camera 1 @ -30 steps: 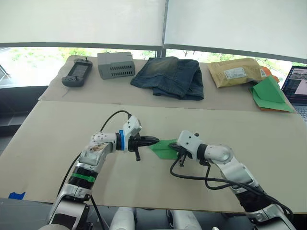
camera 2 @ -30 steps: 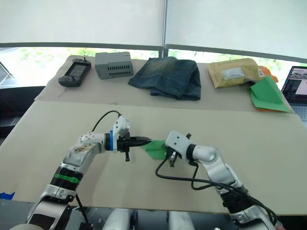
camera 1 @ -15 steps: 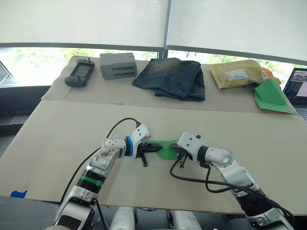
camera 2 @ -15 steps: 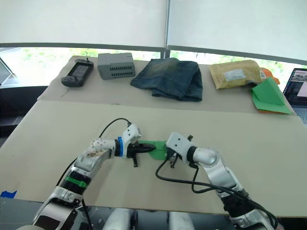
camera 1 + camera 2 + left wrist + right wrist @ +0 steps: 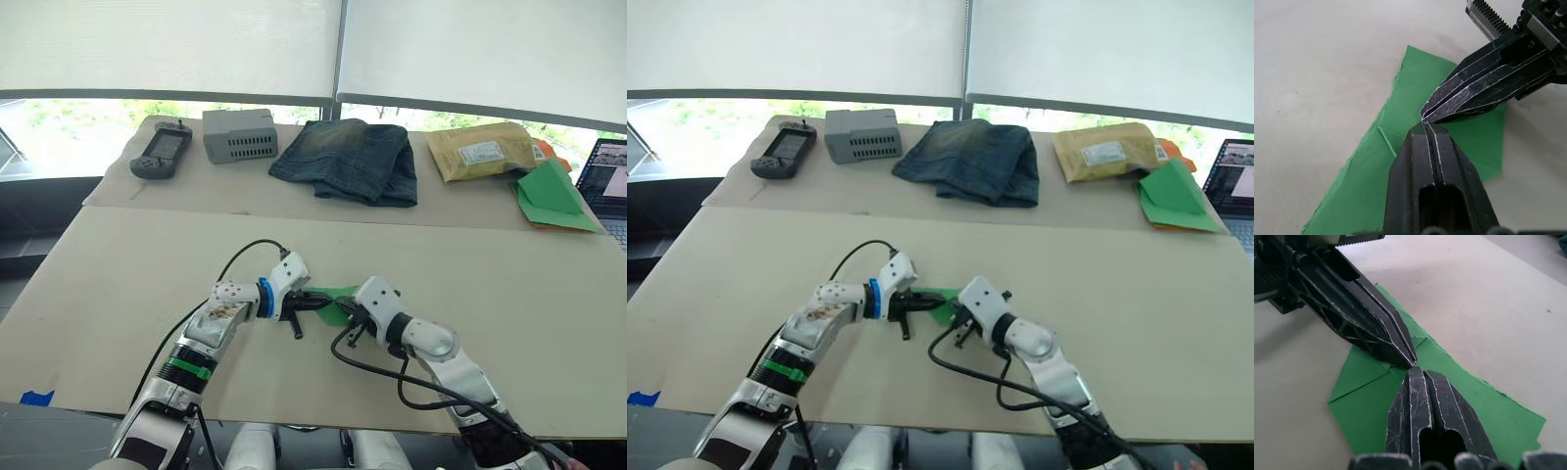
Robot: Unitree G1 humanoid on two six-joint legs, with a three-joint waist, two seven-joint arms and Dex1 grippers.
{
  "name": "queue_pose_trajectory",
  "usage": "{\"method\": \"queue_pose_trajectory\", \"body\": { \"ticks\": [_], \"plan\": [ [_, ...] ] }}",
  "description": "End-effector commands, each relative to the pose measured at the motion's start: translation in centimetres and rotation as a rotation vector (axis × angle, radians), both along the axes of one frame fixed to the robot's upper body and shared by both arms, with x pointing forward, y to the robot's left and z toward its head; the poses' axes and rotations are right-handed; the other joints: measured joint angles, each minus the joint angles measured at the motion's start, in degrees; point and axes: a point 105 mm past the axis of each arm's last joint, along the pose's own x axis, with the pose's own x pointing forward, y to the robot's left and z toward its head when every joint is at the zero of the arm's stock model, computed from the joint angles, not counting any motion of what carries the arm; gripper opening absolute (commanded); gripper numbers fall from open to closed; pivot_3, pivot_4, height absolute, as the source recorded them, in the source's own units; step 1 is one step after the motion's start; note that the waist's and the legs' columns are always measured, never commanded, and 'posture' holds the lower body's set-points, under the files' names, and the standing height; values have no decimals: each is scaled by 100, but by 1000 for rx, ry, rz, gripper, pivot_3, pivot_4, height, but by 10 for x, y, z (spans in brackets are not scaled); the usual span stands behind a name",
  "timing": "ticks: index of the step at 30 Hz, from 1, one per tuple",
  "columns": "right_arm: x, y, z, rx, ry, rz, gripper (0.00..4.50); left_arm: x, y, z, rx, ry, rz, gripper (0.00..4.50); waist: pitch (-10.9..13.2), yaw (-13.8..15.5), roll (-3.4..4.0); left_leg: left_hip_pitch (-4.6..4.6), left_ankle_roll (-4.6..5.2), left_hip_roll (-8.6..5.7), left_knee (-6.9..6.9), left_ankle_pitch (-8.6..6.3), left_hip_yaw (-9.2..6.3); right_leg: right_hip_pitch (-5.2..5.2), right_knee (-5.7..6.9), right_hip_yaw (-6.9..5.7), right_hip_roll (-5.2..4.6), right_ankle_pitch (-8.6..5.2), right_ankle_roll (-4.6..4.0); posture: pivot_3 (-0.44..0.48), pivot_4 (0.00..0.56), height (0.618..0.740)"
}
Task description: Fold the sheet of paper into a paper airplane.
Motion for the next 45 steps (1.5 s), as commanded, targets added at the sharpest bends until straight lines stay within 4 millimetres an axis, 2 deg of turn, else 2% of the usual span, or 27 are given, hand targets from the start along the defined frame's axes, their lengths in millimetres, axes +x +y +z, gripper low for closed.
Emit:
{"method": "queue_pose_trajectory", "body": {
  "ticks": [1, 5, 10, 15, 19, 21, 25, 28, 32, 35, 39, 45],
  "plan": [
    [1, -12, -12, -40, 29, -74, 35, -1, 6, -17, 69, 41, 9, 0, -2, 0, 2, 1, 0, -1, 0, 0, 0, 0, 0, 0, 0, 0, 0, 0, 150, 734],
    [2, -33, -19, -46, 57, -188, 35, 0, 8, -16, 71, 39, 7, 0, -3, 8, 0, 0, 0, -1, 0, 0, 0, 2, -3, 0, -2, 0, 0, 0, 150, 734],
    [-3, -47, -25, -43, 63, -222, 35, 1, 9, -17, 73, 39, 5, 0, -9, 9, 0, 1, 0, -1, 0, 0, 0, 4, -6, 0, -2, -1, 1, 0, 150, 734],
    [-5, -71, -31, -83, 43, -291, 35, 3, 8, -16, 71, 36, 1, 0, -10, 12, 0, 1, 0, -1, -1, 0, 0, 5, -8, 0, -2, -2, 2, 0, 150, 734],
    [-5, -77, -27, -86, 14, -313, 35, 2, 8, -16, 70, 37, -9, 0, -14, 12, -1, 2, 0, -1, -1, 0, 0, 7, -9, 0, -2, -2, 1, 0, 150, 734],
    [-3, -75, -17, -104, -46, -298, 35, 2, 8, -16, 70, 37, -13, 0, -14, 12, -1, 2, 0, -1, -1, 0, 0, 6, -10, 0, -2, -2, 1, 0, 150, 734],
    [5, -56, 21, -2, -187, -265, 35, 1, 8, -16, 69, 38, -13, 0, -13, 4, 0, -1, 0, -1, -2, 0, 0, 3, -13, 1, -2, -2, 2, 0, 150, 734],
    [7, -44, 33, 15, -227, -213, 35, 3, 6, -14, 60, 29, -6, 0, -10, 0, 4, -6, 0, -1, -2, 0, 0, -3, -11, 2, -2, -2, 2, 0, 150, 734],
    [5, -28, 19, -4, -179, -152, 35, 1, -2, -11, 40, 27, -8, 0, -10, 10, 4, -8, 0, -1, -4, 0, 0, -5, -12, 1, -1, -2, 2, 0, 150, 734],
    [2, -27, 15, 2, -157, -150, 35, -2, -4, -10, 35, 28, -17, 0, -10, 17, 4, -20, 0, -3, -5, 0, -3, -13, -14, -1, -2, -2, 2, 0, 150, 734],
    [-5, -26, -7, -27, -52, -135, 35, -4, -5, -9, 29, 31, -15, 0, -10, 8, 4, -23, 1, -4, -5, -1, -2, -13, -21, 1, -4, -1, 3, 0, 150, 734],
    [-4, -29, -22, -56, 26, -159, 35, -11, -14, 0, -17, 24, -54, 0, -10, 3, 4, -19, 2, -1, -6, -2, -3, -9, -20, -1, -3, -2, 3, 0, 150, 734]
  ]
}}
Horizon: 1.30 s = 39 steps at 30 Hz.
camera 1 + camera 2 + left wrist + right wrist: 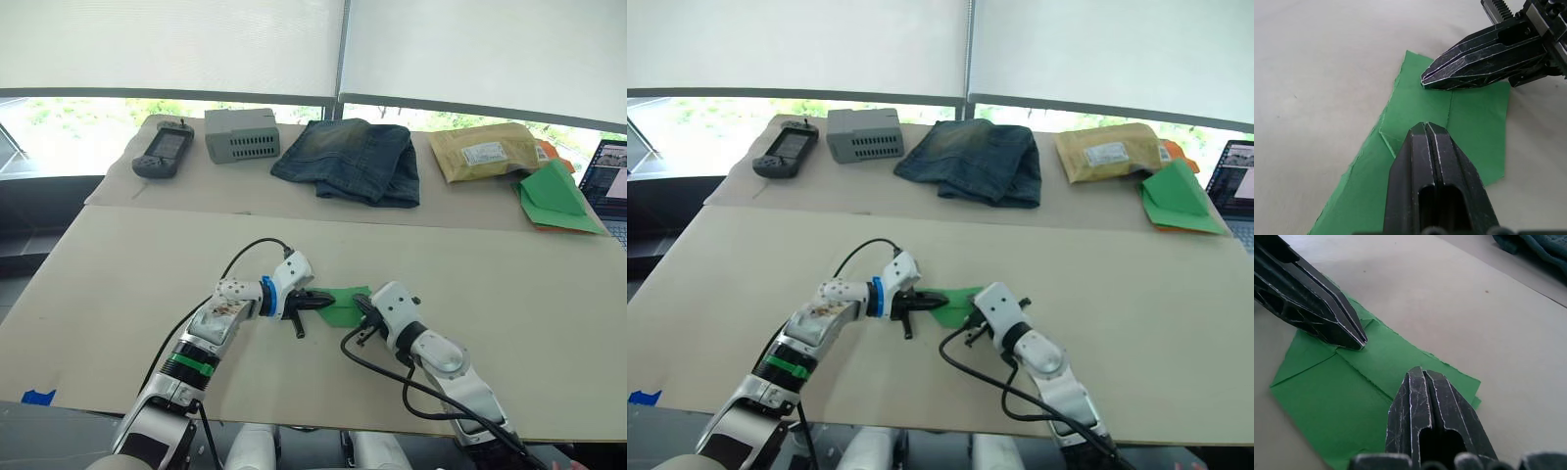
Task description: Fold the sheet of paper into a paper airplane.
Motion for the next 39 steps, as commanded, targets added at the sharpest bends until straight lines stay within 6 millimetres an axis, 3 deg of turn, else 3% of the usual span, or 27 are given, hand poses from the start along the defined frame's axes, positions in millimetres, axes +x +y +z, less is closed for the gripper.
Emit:
{"method": "queue_pose_trajectory", "body": {
  "ticks": [1, 6, 10, 22, 28, 33, 39],
  "plan": [
    [-3, -3, -21, -31, 102, -18, 35, -11, -8, -3, -11, 22, -39, 0, 0, -2, 0, 0, 0, 0, 0, 0, 0, 0, 0, 0, 0, 0, 0, 0, 150, 734],
    [-3, -1, -24, -40, 113, -14, 35, -11, -3, -18, 39, 38, 1, 0, -1, -4, -1, 6, 0, 1, 0, 0, 0, 5, 2, 0, 1, 0, 0, 0, 150, 734],
    [-3, -1, -25, -44, 118, -13, 35, -3, 14, -23, 73, 35, 71, 0, -4, -7, -3, 13, 0, 2, -1, 0, 0, 10, 2, 1, 0, 0, 0, 0, 150, 734],
    [-4, -1, -26, -54, 120, 13, 35, 6, 67, -15, 57, 48, 244, 0, -5, -125, -5, 43, 0, 5, -34, 0, 3, 17, 4, 6, 2, -7, -10, 0, 150, 734],
    [-2, 1, -20, -45, 101, 34, 35, -7, 63, -9, 14, 54, 192, 0, -5, -155, -4, 49, 0, 7, -46, 0, 3, 17, 4, 6, 2, -11, -16, 0, 150, 734],
    [8, -5, 48, 96, -68, 41, 35, -5, 61, 24, -87, 4, 171, 0, 18, -145, -1, 33, -1, 5, -45, 1, 4, 2, 4, 7, 0, -10, -14, 0, 150, 734],
    [2, -18, 74, 115, 7, 138, 35, 4, 80, 50, -93, -49, 203, 0, 33, -143, -3, -5, -2, 4, -46, 2, -4, -27, 1, 0, 2, -9, -13, 0, 150, 734]
  ]
}}
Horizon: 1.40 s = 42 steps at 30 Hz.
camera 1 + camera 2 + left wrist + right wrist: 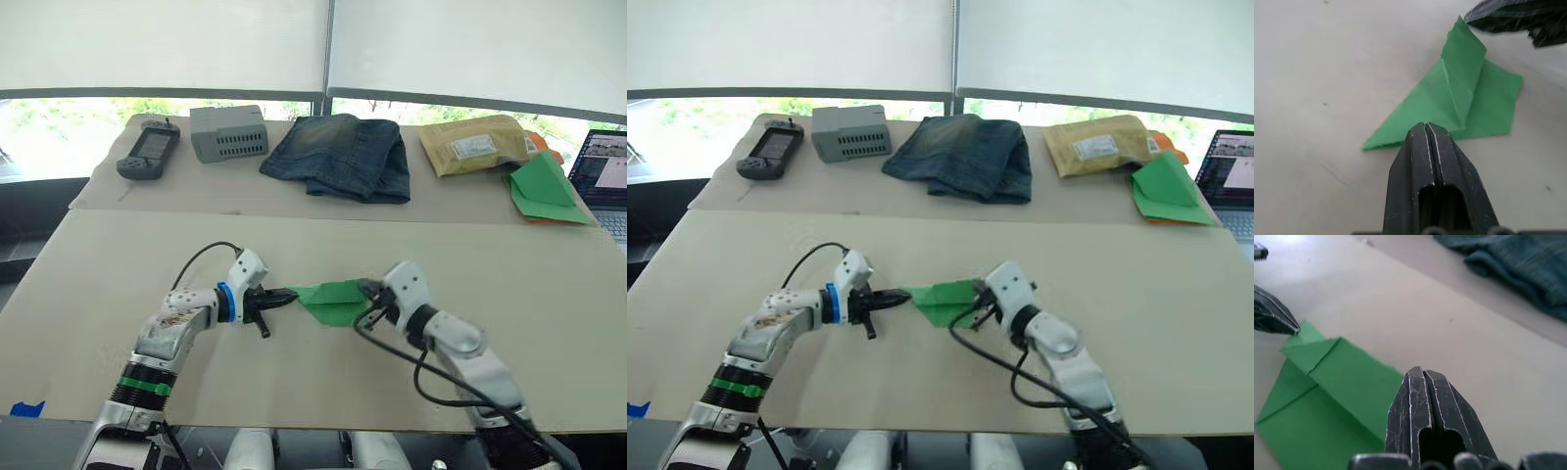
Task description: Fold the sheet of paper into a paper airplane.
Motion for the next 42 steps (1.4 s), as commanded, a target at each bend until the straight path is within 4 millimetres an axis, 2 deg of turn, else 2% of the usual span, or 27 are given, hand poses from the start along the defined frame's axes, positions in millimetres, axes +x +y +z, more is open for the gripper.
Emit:
{"method": "queue_pose_trajectory", "body": {
  "ticks": [1, 2, 3, 7, 10, 12, 19, 22, 26, 29, 32, 36, 37, 39, 42],
  "plan": [
    [-8, -8, 14, -8, 63, 78, 35, 5, 12, 31, -8, -86, -3, 0, 2, 5, -1, -2, 0, -1, -1, 0, -2, 0, -2, -1, 0, -1, 0, 0, 150, 734],
    [-9, -11, 14, -15, 85, 88, 9, 4, 15, 34, -8, -86, -4, 256, 2, 6, 0, -3, 0, -1, -2, 0, -1, 0, -5, -2, -1, -1, 0, 0, 150, 734],
    [-10, -14, 14, -31, 116, 110, 293, 2, 18, 37, -4, -85, -14, 561, 2, 6, 0, -3, 0, -2, -3, -1, -1, 0, -8, -1, -3, -1, -1, 0, 150, 734],
    [-9, -20, 17, -14, 230, 170, 1628, -6, 25, 43, -5, -73, -37, 1856, 20, -2, 0, -4, 1, -2, -4, -1, 3, 2, -18, 0, -5, 0, 2, 0, 150, 734],
    [-1, -19, 17, -28, 267, 213, 2628, -17, 27, 43, 8, -59, -68, 2870, 24, -17, -1, -2, 1, -1, -4, -1, 3, 3, -19, -1, -4, 0, 2, 0, 150, 734],
    [2, -18, 15, -31, 312, 242, 2640, -22, 29, 42, 12, -44, -65, 3473, 26, -18, 0, -1, 1, 0, -5, -1, 4, 3, -19, 0, -3, 0, 2, 0, 150, 734],
    [10, -13, 6, 4, 478, 345, 2640, -36, 44, 36, 53, -18, -46, 3473, 33, -8, 1, -11, 1, 1, -9, -1, 3, 1, -38, -3, -4, 8, -3, 0, 150, 734],
    [23, -13, 5, -1, 477, 351, 2640, -40, 51, 32, 83, -17, -24, 3473, 37, -16, 4, -16, 2, 0, -9, -1, 5, 1, -49, -1, -6, 18, -6, 0, 150, 734],
    [29, -11, 6, -1, 486, 383, 2640, -43, 54, 29, 75, -8, 2, 3473, 39, 11, 4, -23, 3, 0, -9, -2, 3, -2, -52, -7, -7, 23, -13, 0, 150, 734],
    [27, -7, 3, 16, 533, 425, 2640, -48, 53, 24, 76, 9, 2, 3473, 40, 13, 5, -30, 3, 0, -9, -2, 3, -9, -52, -7, -7, 32, -27, 0, 150, 734],
    [23, -3, 2, 71, 591, 463, 2640, -50, 55, 14, 146, 2, 1, 3473, 40, 17, 5, -32, 3, -1, -9, -2, 4, -10, -54, -7, -8, 34, -29, 0, 150, 734],
    [18, -3, -2, 65, 633, 493, 2640, -48, 53, 17, 99, -1, 34, 3473, 40, 12, 6, -30, 3, 0, -9, -2, 4, -10, -50, -7, -7, 35, -32, 0, 150, 734],
    [18, -4, -3, 67, 637, 495, 2107, -48, 53, 17, 100, -2, 31, 3500, 41, 11, 6, -29, 3, 0, -9, -2, 4, -10, -49, -7, -7, 36, -32, 0, 150, 734],
    [14, -5, -6, 37, 627, 510, 1535, -49, 53, 17, 104, -1, 29, 3500, 40, 10, 6, -28, 3, 0, -9, -2, 4, -10, -48, -7, -7, 36, -32, 0, 150, 734],
    [16, -6, -7, 27, 601, 502, 431, -49, 53, 16, 104, -1, 28, 3500, 40, 10, 6, -28, 3, -1, -9, -2, 4, -10, -49, -7, -7, 36, -32, 0, 150, 734]
  ]
}}
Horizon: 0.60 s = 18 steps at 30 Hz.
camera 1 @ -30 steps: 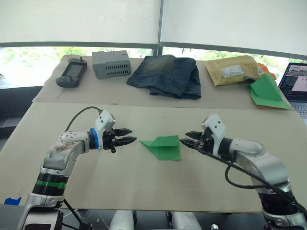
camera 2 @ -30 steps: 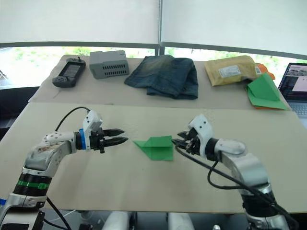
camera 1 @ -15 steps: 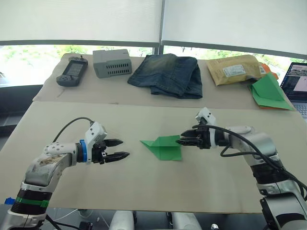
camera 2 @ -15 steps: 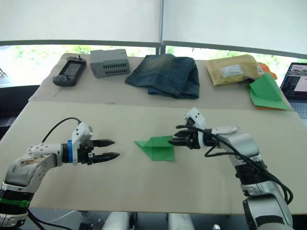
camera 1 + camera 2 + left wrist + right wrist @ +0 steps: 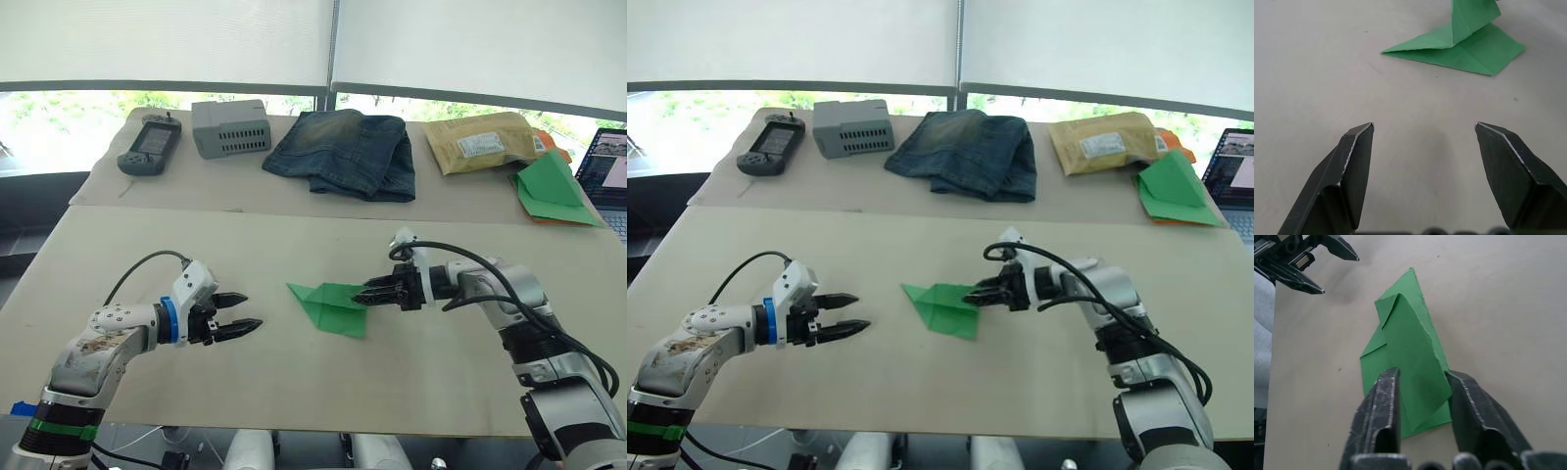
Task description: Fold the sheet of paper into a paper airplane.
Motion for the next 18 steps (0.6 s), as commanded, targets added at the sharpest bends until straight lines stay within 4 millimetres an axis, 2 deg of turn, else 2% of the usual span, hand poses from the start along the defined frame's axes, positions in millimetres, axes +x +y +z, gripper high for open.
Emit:
{"method": "queue_pose_trajectory", "body": {
  "ticks": [1, 4, 6, 8, 11, 15, 18],
  "plan": [
    [0, 1, 9, 8, -68, 24, 86, 0, -1, 9, 1, -44, -14, 3500, 0, 0, 0, 0, 0, 0, 0, 0, 0, 0, 0, 0, 0, 0, 0, 0, 150, 734],
    [-1, 2, 18, 16, -113, 45, 35, 2, -3, 10, -6, -49, -20, 3500, 0, -8, 0, 0, 0, 0, 0, 0, 0, 0, 0, 0, 1, 0, 0, 0, 150, 734],
    [0, 4, 32, 28, -202, 78, 35, 2, -5, 11, -17, -42, -32, 3500, 0, -8, 0, 0, 0, 0, 0, 0, 0, 0, 1, 0, 1, 0, 0, 0, 150, 734],
    [0, 7, 46, -23, -422, 170, 35, 0, -7, 14, -34, -28, -61, 3500, 1, -8, 2, 1, 0, 0, 0, 0, 0, 0, 2, 0, 1, 0, 0, 0, 150, 734],
    [4, 13, 73, -32, -662, 234, 35, -1, -10, 23, -67, -40, -91, 3500, 2, -11, 3, 1, 0, 0, 0, 0, 2, 0, 0, 0, 2, -1, 3, 0, 150, 734],
    [8, 12, 81, -108, -834, 270, 35, 3, -10, 28, -62, -69, -106, 3500, 2, -5, 3, 2, -1, 0, 0, 1, 2, -1, 3, 0, 2, 0, 3, 0, 150, 734],
    [12, 14, 93, -185, -1076, 298, 35, 5, -10, 31, -70, -71, -113, 3500, 2, -2, 3, 0, -1, -1, 0, 0, 2, 0, 1, 0, 1, 1, 2, 0, 150, 734]
  ]
}}
